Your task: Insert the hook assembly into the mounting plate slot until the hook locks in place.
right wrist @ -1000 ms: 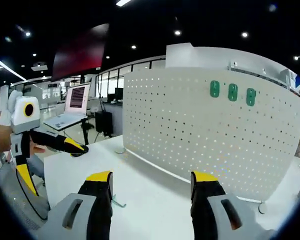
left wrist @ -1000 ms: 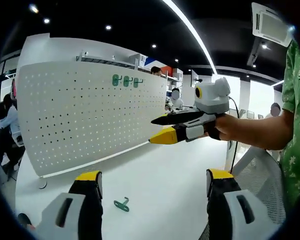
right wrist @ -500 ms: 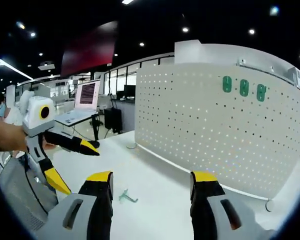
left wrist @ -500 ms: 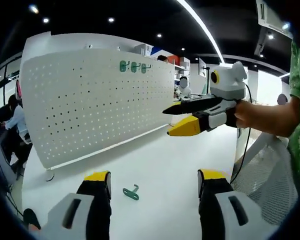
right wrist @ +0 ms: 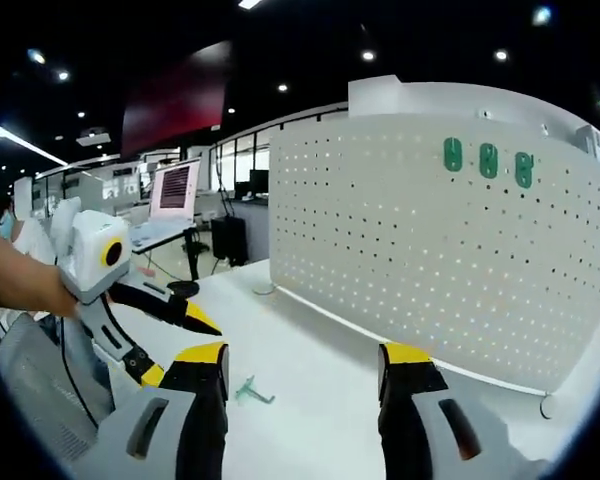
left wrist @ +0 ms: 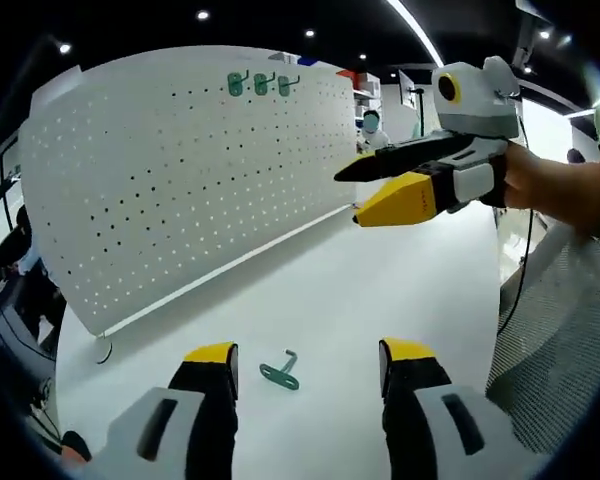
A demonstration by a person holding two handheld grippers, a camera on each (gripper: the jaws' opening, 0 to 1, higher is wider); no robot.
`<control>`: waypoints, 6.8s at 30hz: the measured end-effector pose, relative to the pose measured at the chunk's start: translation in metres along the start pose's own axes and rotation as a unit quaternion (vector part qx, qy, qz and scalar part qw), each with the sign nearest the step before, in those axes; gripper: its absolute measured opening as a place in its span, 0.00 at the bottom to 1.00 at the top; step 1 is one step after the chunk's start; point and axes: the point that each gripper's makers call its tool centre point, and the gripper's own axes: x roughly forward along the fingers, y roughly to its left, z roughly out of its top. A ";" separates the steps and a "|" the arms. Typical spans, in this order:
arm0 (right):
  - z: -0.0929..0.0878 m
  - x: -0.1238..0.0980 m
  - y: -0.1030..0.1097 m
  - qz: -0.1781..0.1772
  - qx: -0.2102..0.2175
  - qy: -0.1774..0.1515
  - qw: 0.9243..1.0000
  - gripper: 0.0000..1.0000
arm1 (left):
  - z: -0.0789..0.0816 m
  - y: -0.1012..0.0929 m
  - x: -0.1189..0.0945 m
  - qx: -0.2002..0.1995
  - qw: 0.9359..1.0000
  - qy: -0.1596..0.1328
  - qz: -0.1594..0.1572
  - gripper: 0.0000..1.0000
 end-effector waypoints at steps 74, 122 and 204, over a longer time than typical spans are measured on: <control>-0.032 0.006 -0.018 -0.030 0.024 0.045 0.998 0.57 | -0.057 0.021 0.055 0.046 0.988 0.020 -0.144 0.31; 0.050 -0.056 0.024 0.191 0.224 -0.012 0.956 0.41 | 0.121 -0.047 -0.063 0.217 0.942 -0.202 -0.159 0.29; 0.087 -0.085 0.057 0.358 0.415 -0.003 0.836 0.01 | 0.159 -0.097 -0.084 0.203 0.924 -0.238 -0.218 0.48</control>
